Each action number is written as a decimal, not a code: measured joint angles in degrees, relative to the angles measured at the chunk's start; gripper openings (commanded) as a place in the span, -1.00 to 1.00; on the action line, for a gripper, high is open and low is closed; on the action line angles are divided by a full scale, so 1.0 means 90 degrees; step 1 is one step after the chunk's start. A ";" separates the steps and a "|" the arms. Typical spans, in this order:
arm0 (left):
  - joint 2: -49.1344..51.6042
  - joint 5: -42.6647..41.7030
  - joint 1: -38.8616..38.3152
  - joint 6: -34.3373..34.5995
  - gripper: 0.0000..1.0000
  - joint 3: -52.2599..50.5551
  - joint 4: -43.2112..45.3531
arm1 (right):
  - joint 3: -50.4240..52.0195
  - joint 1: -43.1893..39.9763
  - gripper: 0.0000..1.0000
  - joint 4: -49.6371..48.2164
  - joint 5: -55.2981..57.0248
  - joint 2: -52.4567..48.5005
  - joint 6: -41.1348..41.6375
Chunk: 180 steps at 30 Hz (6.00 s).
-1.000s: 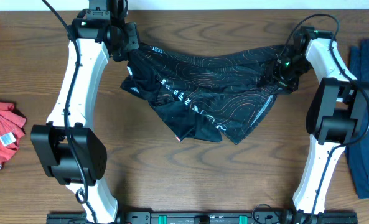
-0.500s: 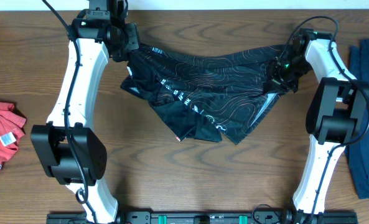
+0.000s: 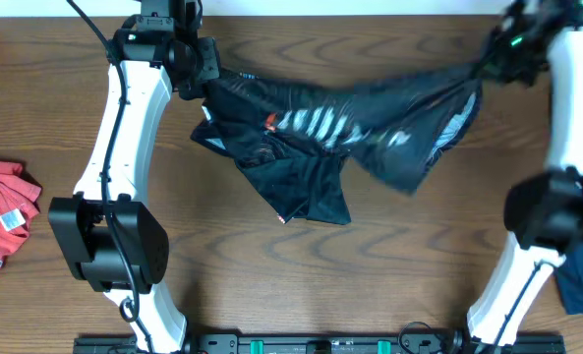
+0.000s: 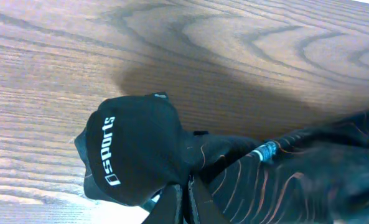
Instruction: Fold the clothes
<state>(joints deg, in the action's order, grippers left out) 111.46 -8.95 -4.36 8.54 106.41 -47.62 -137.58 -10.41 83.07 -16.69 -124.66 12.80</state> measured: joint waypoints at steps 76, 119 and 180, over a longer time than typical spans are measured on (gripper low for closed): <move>-0.2501 -0.0296 0.0192 0.0204 -0.88 0.0920 0.1889 | -0.1421 -0.1037 -0.97 -0.2905 -0.2358 0.1020 0.1224; 0.2011 -0.2225 0.0170 0.0284 -0.88 0.1375 0.0216 | 0.2433 -0.0049 -0.97 -0.2348 -0.1088 0.0916 -0.0296; 0.2929 -0.1127 -0.0736 0.0794 -0.88 0.1248 0.0746 | 0.2436 -0.0049 -0.97 -0.2280 -0.1239 0.0916 -0.0435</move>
<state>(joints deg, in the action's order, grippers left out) 137.82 -19.09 -10.98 15.68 117.64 -40.91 -115.66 -10.85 62.54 -27.83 -116.42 8.88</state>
